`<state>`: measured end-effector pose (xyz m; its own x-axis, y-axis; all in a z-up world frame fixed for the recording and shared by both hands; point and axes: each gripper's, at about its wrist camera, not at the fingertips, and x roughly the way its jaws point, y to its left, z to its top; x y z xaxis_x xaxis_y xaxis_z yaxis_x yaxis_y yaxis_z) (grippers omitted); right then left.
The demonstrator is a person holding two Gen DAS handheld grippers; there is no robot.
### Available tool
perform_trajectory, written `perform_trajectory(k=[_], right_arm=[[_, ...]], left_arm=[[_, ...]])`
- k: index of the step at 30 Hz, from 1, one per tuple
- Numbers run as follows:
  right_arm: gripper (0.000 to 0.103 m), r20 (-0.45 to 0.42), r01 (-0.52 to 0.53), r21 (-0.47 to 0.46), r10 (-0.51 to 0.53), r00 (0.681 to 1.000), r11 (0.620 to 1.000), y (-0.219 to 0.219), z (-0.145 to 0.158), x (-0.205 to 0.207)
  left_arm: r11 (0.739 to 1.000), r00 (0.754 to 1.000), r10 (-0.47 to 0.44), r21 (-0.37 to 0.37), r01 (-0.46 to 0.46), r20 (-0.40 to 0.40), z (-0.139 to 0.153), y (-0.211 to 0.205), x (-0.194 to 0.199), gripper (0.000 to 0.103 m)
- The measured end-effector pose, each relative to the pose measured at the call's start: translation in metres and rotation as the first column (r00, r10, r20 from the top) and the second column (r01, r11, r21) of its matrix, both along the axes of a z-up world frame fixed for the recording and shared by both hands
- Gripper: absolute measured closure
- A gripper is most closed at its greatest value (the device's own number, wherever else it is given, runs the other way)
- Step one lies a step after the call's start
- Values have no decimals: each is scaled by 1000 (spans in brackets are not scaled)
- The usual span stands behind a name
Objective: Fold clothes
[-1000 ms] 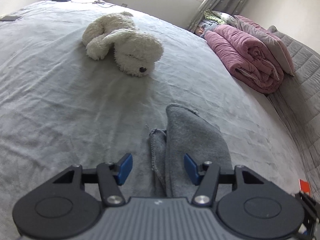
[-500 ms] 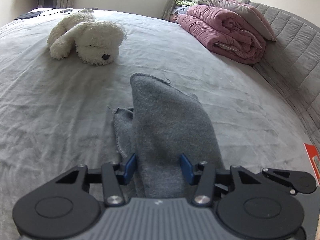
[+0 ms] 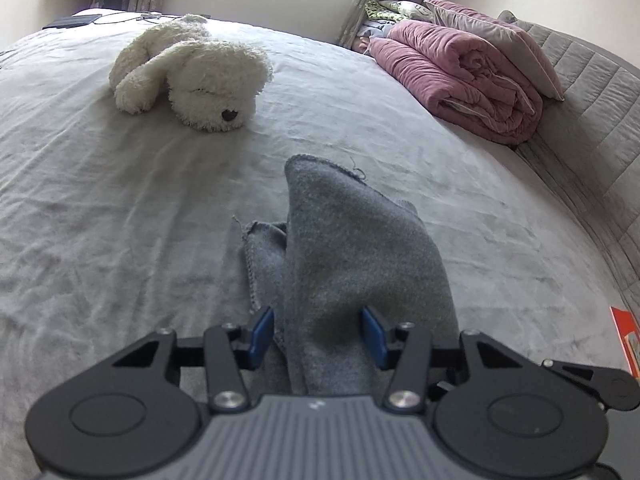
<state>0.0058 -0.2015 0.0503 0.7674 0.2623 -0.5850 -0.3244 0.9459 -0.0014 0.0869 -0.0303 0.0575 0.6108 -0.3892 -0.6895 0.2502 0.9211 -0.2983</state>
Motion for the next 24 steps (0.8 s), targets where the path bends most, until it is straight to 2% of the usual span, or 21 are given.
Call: perform_trajectory(k=[2,5,8,10,14,18,24], right_arm=[[88,-5,8,40,-8,1000,999,-5,3,4],[87,-10,38,125,-37,999,991,-17,10,16],[86,-25,60,227,-56,998,972,-29,14,36],[83,-44,64,242,-55,998,968,-30,11,50],[89,-71,93,256,-77,994,962,-31,1,69],[89,-71,123,281,-108,992,952,-35,2,83],[89,-96,171,264,-150,984,949,-32,-4,113]], left_arm=[[1000,1000,17,-24,-18,-19,-4,3,3,53],[994,996,41,-101,-50,-84,-9,13,10,53],[990,993,55,-124,-68,-108,-14,17,12,49],[990,992,57,-125,-71,-109,-15,17,11,49],[992,993,65,-104,-75,-98,-16,15,9,47],[993,993,76,-82,-83,-90,-15,13,8,46],[993,993,77,-81,-85,-92,-17,14,9,44]])
